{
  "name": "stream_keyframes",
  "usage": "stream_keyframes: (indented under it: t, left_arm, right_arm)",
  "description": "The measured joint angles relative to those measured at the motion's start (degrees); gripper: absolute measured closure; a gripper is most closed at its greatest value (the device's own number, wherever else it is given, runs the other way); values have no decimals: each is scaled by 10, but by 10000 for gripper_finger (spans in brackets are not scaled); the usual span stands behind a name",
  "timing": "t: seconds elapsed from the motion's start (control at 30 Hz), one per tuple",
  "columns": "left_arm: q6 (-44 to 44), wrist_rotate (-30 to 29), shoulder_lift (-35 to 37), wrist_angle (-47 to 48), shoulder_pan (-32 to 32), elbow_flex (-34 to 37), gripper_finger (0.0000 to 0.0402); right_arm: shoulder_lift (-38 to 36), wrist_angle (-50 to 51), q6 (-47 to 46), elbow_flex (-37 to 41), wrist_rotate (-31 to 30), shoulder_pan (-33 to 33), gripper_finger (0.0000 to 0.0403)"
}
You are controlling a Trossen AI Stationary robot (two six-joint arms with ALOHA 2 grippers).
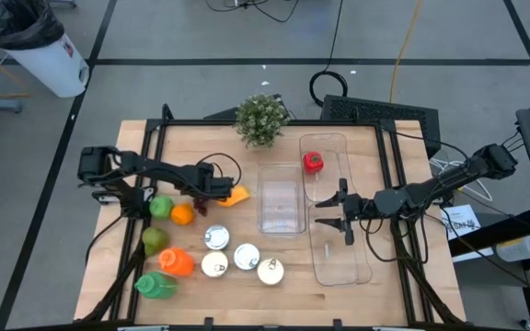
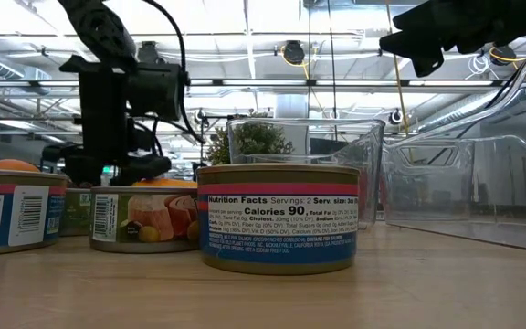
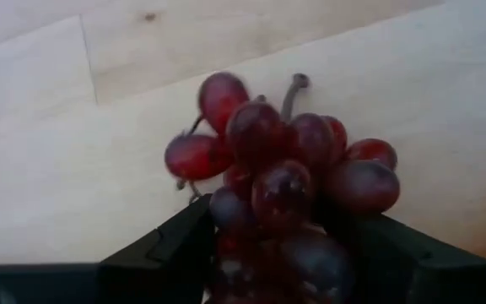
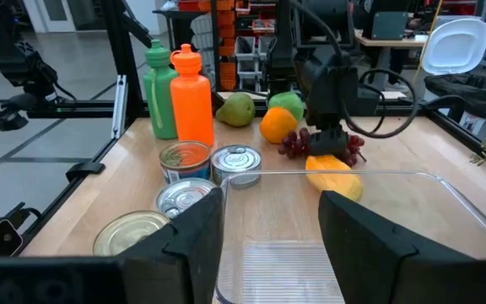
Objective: Pick & Place Food Item
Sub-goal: Put the red grapes into the top transparent bin
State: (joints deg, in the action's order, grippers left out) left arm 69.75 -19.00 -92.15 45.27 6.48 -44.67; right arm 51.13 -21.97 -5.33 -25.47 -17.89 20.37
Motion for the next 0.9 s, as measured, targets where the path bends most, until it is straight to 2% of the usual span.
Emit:
stream_keyframes:
  t: [0.2,0.43,0.53,0.6,0.73,0.9]
  left_arm:
    - [-31,-6,6,5,0,-1,248]
    - [-84,-17,57,53,-1,-25,355]
    - [-94,-24,88,69,-11,-39,389]
    - [-108,-37,113,69,-22,-49,391]
    - [-130,-69,155,59,-51,-71,371]
    - [-175,-109,196,-3,-98,-93,375]
  right_arm:
    - [0,0,0,0,0,0,220]
    - [0,0,0,0,0,0,220]
    - [0,0,0,0,0,0,220]
    - [0,0,0,0,0,0,220]
    - [0,0,0,0,0,0,220]
    - [0,0,0,0,0,0,220]
